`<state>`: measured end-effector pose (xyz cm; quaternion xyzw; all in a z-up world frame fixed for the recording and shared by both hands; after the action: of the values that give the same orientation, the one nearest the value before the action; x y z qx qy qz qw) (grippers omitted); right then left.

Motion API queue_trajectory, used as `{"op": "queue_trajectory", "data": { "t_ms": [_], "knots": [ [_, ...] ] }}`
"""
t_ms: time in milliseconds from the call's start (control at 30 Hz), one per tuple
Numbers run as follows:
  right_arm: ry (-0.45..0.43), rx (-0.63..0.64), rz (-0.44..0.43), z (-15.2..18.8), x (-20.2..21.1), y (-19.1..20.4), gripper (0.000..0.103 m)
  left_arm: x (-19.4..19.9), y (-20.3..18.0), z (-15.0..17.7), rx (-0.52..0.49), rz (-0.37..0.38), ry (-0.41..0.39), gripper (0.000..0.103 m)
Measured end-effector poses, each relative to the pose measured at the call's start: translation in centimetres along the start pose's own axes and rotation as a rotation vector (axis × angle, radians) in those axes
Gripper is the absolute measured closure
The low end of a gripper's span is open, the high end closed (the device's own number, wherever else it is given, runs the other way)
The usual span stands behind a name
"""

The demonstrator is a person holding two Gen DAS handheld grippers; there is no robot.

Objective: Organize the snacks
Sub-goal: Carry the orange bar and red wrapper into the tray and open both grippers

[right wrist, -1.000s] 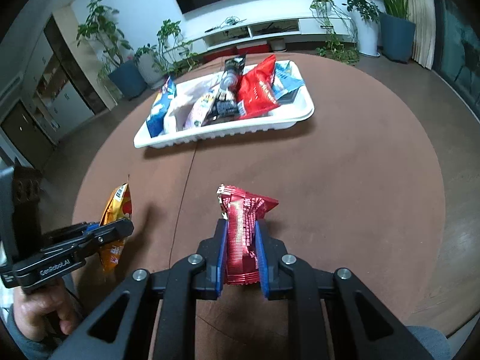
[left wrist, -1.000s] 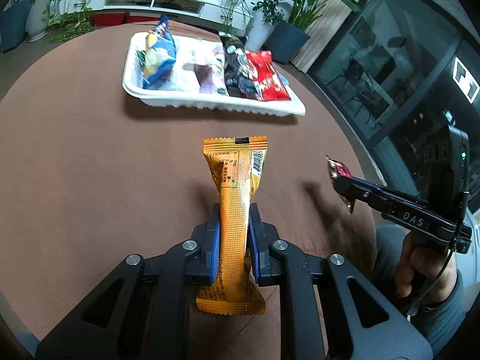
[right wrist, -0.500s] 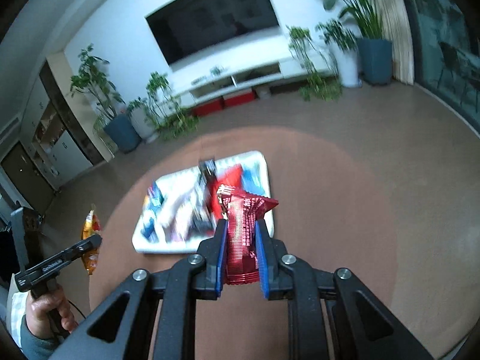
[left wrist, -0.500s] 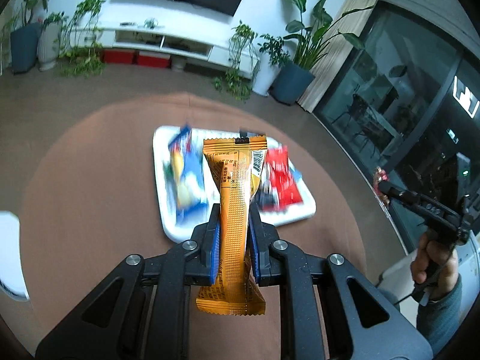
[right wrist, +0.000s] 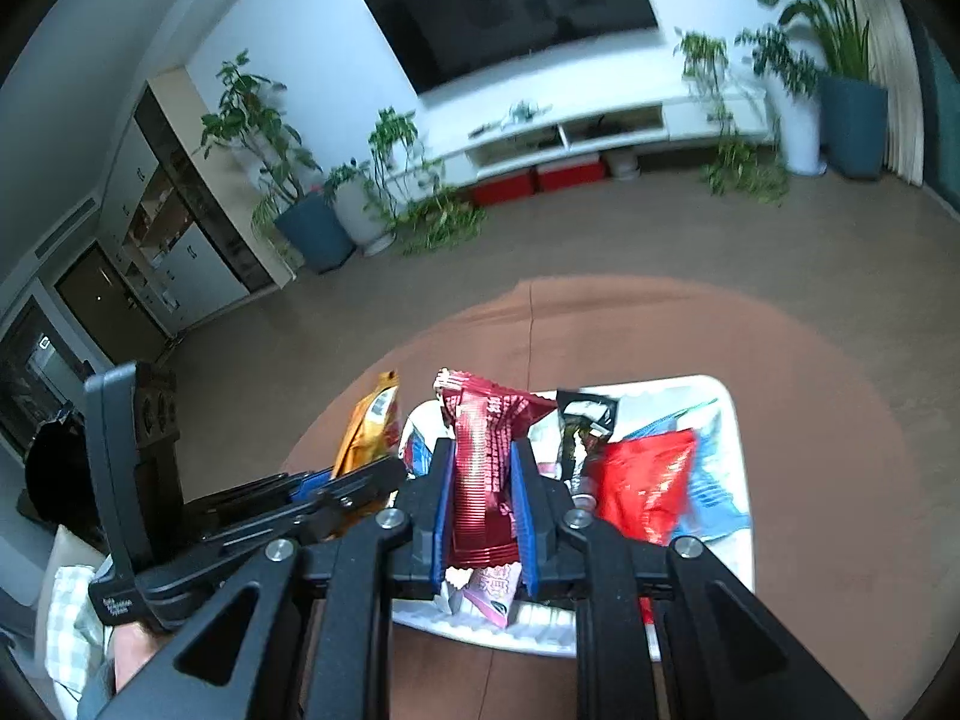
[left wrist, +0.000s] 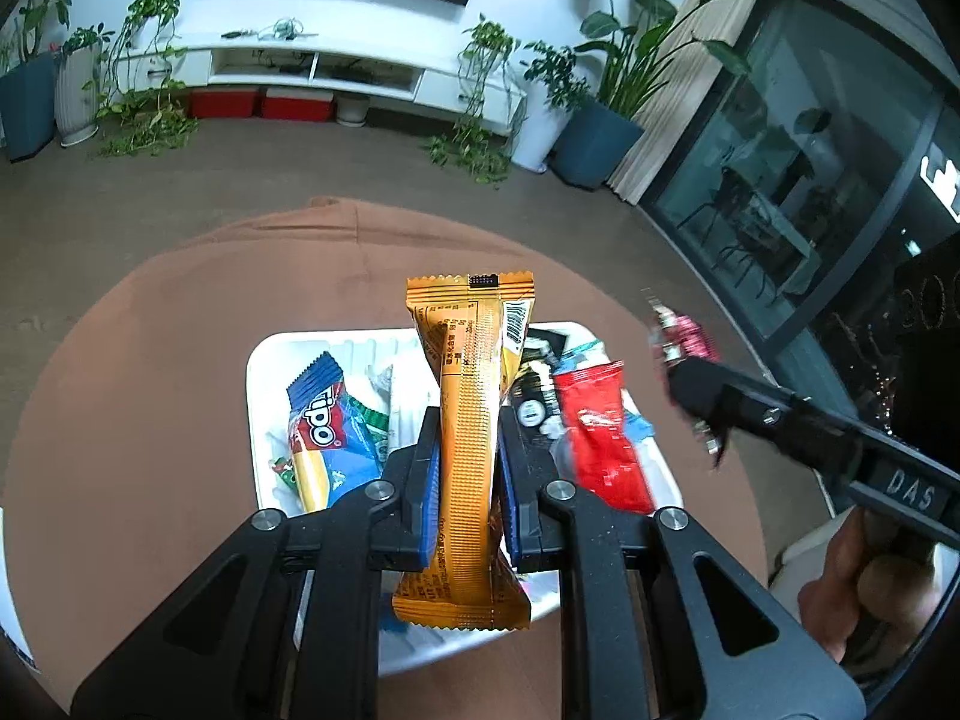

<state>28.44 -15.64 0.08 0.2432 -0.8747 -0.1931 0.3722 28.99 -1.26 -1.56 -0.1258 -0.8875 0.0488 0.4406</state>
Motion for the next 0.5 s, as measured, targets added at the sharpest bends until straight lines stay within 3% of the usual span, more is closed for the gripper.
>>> {"op": "queue_trajectory", "data": {
  "t_ms": [500],
  "knots": [
    [0.109, -0.026, 0.060, 2.2, -6.7, -2.8, 0.083, -8.8, -0.4, 0.9, 0.002, -0.021, 0.074, 0.088]
  ]
}}
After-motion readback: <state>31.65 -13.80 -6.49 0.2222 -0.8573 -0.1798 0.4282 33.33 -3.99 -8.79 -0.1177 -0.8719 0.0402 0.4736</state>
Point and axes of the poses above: each gripper's, at about its wrist camera, not at the fingertips, and x roughly against the way its jaws point, y to its left, z to its underside, the point moved 6 cm from there along -x, roughly the way its jaws point, and after that the axes turned 13 degrees about -z, right-handed, at the moved point
